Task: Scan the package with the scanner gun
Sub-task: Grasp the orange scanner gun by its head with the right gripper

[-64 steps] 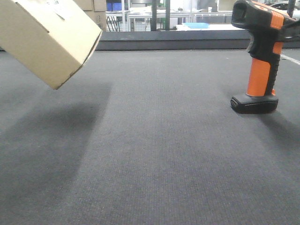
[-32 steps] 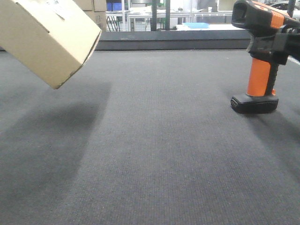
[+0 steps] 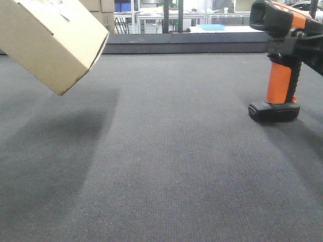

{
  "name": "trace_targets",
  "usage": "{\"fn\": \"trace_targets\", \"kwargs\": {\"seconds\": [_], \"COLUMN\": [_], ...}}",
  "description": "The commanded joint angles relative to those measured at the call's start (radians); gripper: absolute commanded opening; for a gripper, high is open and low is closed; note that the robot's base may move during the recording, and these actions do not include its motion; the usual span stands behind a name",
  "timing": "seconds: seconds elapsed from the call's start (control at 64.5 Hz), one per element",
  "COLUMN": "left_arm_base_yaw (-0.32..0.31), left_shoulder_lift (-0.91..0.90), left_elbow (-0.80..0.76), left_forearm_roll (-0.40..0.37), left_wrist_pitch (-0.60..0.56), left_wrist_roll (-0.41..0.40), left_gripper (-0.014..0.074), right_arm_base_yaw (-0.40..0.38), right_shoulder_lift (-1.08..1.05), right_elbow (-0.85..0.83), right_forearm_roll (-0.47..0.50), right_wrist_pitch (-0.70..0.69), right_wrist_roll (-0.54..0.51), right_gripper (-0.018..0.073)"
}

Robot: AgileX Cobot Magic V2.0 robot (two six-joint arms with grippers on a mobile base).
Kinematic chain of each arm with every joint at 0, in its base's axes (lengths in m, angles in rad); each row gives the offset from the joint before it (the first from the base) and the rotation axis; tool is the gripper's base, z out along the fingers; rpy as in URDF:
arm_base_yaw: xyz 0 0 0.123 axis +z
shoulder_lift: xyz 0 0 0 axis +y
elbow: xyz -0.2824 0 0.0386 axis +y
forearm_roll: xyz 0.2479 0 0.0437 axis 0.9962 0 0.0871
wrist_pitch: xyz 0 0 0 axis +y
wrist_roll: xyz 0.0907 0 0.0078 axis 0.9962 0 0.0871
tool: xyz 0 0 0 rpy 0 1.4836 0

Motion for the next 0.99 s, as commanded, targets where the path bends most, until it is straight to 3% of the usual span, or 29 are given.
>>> {"fn": "trace_targets", "kwargs": {"seconds": [0.0, 0.093, 0.434, 0.977], "left_arm_base_yaw": [-0.002, -0.002, -0.002, -0.002], "left_shoulder_lift": [-0.01, -0.01, -0.01, -0.01], "left_elbow": [-0.003, -0.003, -0.003, -0.003], "left_forearm_roll": [-0.028, -0.026, -0.026, -0.008], "left_wrist_pitch": [-0.013, -0.02, -0.043, -0.056], "left_wrist_roll": [0.008, 0.008, 0.008, 0.008], "left_gripper": [-0.0111, -0.0111, -0.0111, -0.0111], "right_arm_base_yaw": [0.0, 0.0, 0.0, 0.0], "right_shoulder_lift": [0.001, 0.001, 0.007, 0.075], "right_elbow": [-0.023, -0.042, -0.099, -0.11], "right_forearm_roll": [0.002, 0.002, 0.002, 0.004], "right_wrist_pitch": [0.034, 0.108, 0.155, 0.054], "right_wrist_roll": [0.0, 0.0, 0.0, 0.0], "right_gripper": [0.0568, 0.0568, 0.0568, 0.0568]}}
